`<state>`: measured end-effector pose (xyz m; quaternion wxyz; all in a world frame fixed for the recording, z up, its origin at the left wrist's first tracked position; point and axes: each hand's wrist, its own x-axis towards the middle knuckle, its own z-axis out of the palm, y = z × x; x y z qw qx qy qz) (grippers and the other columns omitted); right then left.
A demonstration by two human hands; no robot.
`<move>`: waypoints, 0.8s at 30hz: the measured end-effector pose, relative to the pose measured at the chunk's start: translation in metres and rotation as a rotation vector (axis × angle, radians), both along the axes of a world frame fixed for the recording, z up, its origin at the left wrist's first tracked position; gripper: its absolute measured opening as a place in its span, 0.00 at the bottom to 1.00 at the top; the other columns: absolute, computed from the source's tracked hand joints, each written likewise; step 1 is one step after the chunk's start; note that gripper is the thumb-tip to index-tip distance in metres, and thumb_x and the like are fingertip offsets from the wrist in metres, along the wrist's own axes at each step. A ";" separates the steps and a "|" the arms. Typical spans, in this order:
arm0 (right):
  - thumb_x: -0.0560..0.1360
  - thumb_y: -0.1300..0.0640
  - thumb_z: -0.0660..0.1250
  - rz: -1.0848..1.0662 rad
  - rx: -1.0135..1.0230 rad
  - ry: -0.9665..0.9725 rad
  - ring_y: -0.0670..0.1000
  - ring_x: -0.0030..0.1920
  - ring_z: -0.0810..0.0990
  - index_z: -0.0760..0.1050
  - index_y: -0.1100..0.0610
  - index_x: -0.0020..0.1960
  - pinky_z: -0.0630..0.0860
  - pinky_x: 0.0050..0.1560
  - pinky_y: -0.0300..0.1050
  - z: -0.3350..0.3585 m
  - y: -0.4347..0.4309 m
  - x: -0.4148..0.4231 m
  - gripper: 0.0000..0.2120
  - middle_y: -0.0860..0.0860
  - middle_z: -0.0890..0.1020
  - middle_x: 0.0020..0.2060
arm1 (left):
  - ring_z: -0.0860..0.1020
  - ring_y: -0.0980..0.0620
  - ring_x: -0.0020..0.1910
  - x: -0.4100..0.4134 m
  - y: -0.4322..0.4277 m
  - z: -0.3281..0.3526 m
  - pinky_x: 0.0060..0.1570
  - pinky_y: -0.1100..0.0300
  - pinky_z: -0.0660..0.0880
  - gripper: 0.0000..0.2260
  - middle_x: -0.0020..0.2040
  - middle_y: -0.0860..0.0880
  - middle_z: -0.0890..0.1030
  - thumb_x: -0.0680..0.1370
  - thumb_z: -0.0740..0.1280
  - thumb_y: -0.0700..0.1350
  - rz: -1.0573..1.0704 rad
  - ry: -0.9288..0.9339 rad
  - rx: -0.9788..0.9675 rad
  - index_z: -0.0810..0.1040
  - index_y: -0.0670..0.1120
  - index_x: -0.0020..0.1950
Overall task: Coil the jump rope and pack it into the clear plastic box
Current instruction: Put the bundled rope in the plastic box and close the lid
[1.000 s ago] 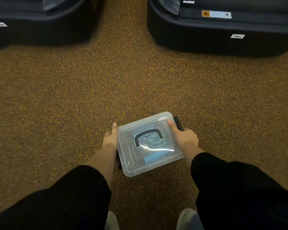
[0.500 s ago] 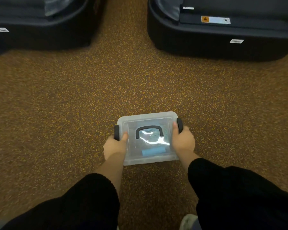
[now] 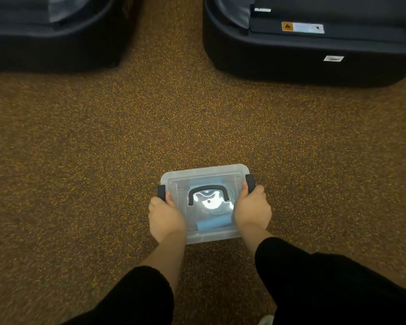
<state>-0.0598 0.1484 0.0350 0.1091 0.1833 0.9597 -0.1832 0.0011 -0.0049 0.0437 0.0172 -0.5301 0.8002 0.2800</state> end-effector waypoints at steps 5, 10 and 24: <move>0.80 0.44 0.49 -0.043 -0.002 0.027 0.62 0.48 0.79 0.66 0.61 0.56 0.63 0.39 0.46 0.000 -0.005 0.004 0.21 0.60 0.76 0.53 | 0.75 0.36 0.56 -0.004 0.003 -0.003 0.46 0.44 0.73 0.19 0.58 0.35 0.75 0.81 0.53 0.51 -0.013 -0.019 -0.038 0.68 0.35 0.57; 0.80 0.44 0.49 -0.030 -0.005 0.034 0.61 0.53 0.75 0.66 0.62 0.57 0.63 0.41 0.47 -0.007 -0.002 0.002 0.22 0.61 0.76 0.54 | 0.75 0.35 0.55 -0.006 0.002 -0.003 0.46 0.43 0.72 0.19 0.58 0.34 0.74 0.81 0.53 0.50 -0.045 -0.020 -0.031 0.68 0.33 0.57; 0.80 0.43 0.49 -0.014 -0.179 -0.258 0.63 0.60 0.73 0.62 0.62 0.60 0.70 0.58 0.56 0.004 0.004 -0.019 0.22 0.63 0.74 0.60 | 0.72 0.34 0.62 -0.014 -0.014 0.006 0.58 0.43 0.69 0.20 0.63 0.32 0.72 0.81 0.50 0.50 -0.095 -0.138 0.181 0.62 0.34 0.62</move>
